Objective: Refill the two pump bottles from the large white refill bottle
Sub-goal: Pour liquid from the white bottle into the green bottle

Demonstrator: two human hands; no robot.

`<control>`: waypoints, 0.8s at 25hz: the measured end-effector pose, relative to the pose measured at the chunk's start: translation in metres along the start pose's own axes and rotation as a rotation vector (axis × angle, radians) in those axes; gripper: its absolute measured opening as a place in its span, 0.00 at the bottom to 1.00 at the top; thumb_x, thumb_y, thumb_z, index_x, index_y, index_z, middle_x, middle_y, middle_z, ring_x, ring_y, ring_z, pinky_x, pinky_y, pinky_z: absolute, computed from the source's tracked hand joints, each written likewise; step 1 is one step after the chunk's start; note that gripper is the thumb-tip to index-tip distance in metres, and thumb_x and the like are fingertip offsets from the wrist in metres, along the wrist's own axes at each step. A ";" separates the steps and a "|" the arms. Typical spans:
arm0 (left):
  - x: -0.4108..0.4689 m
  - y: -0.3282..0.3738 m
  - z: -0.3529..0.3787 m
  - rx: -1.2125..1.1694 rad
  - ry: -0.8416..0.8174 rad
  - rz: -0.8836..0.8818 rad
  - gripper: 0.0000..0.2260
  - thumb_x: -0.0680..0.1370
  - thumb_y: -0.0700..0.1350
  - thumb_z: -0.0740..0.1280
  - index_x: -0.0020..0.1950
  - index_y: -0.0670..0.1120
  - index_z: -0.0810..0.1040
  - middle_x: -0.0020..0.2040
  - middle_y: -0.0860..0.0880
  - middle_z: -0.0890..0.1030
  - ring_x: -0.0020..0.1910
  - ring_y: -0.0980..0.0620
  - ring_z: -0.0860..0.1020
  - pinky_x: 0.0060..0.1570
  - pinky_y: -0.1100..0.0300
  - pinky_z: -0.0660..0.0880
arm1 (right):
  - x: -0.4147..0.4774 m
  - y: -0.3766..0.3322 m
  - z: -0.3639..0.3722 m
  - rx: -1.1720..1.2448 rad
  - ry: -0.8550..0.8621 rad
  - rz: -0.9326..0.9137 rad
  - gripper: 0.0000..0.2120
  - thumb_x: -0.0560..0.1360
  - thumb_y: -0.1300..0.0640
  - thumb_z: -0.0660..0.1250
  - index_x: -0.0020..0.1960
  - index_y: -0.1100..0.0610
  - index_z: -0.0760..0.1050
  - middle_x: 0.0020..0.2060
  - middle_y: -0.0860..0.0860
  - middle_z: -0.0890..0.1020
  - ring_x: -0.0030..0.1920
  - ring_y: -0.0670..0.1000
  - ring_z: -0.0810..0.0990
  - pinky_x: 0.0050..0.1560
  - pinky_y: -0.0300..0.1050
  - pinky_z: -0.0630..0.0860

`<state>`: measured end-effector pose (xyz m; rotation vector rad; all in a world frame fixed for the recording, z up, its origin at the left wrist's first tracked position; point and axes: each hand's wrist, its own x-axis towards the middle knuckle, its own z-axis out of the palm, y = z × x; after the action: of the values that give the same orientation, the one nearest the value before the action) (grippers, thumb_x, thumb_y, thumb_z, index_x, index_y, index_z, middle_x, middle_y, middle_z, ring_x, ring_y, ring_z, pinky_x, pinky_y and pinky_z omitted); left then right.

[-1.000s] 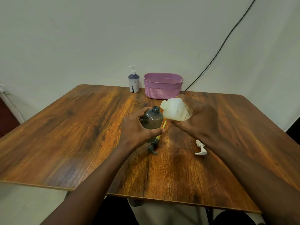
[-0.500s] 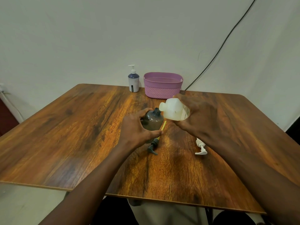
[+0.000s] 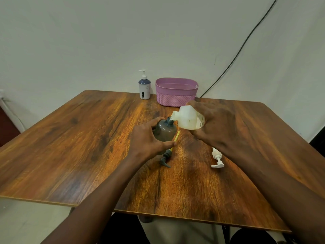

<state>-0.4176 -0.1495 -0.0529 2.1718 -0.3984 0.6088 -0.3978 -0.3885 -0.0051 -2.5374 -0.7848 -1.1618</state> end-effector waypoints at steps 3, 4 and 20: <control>-0.001 -0.001 -0.001 -0.011 -0.002 -0.001 0.38 0.62 0.61 0.81 0.69 0.52 0.77 0.60 0.53 0.83 0.56 0.57 0.80 0.52 0.65 0.80 | 0.001 0.001 0.000 0.002 0.009 0.000 0.33 0.66 0.43 0.73 0.68 0.57 0.76 0.55 0.61 0.85 0.50 0.65 0.84 0.47 0.64 0.82; -0.001 -0.002 -0.001 -0.013 -0.003 -0.002 0.38 0.62 0.62 0.81 0.69 0.52 0.77 0.60 0.53 0.83 0.56 0.57 0.80 0.52 0.65 0.80 | 0.001 0.001 -0.001 -0.004 0.012 0.000 0.34 0.66 0.43 0.74 0.68 0.57 0.76 0.55 0.61 0.85 0.50 0.64 0.84 0.47 0.63 0.82; -0.005 -0.006 0.000 -0.023 -0.003 0.007 0.37 0.62 0.57 0.83 0.68 0.50 0.77 0.58 0.52 0.83 0.53 0.57 0.80 0.49 0.71 0.78 | 0.004 0.000 -0.006 -0.067 -0.006 0.013 0.34 0.66 0.44 0.77 0.69 0.55 0.76 0.56 0.59 0.85 0.52 0.63 0.84 0.49 0.60 0.83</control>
<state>-0.4191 -0.1457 -0.0600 2.1507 -0.4131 0.6021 -0.3992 -0.3893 0.0015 -2.5972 -0.7420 -1.1954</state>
